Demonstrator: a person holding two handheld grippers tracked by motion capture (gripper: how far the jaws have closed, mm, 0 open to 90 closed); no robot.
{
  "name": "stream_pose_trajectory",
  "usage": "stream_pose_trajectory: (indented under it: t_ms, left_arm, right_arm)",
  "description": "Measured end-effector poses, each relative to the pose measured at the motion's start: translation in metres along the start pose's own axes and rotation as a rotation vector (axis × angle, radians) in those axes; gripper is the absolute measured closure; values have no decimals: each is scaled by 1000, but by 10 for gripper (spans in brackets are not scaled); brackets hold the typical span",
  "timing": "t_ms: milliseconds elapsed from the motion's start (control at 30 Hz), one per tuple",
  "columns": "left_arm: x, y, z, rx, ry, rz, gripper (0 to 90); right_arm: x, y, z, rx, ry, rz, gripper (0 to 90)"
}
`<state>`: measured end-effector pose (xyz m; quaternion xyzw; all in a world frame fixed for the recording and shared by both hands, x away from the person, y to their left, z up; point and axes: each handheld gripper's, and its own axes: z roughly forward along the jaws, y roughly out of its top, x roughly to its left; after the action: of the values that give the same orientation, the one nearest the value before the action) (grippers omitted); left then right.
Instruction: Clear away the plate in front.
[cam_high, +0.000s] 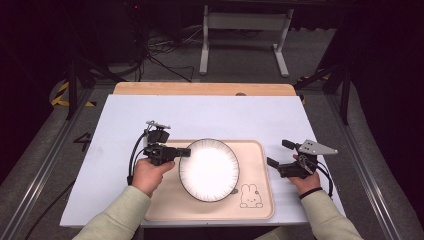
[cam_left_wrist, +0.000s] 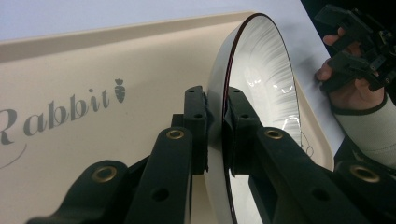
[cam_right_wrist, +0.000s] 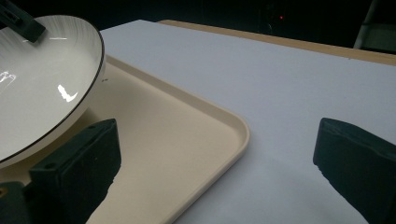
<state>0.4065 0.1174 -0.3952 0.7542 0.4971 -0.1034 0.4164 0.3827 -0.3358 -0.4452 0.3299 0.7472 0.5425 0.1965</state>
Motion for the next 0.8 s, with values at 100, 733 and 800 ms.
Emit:
stream_pose_trajectory:
  t_ms: [100,733,800]
  left_arm:
    - [3,-1,1,1,-5,-2,813]
    - [16,-9,12,20,-48,-56,809]
    - [17,-9,14,21,-55,-64,808]
  right_arm:
    - [0,0,0,-3,1,-4,12]
    - [2,1,-1,-15,11,-5,12]
    - [2,1,-1,-17,8,-7,12]
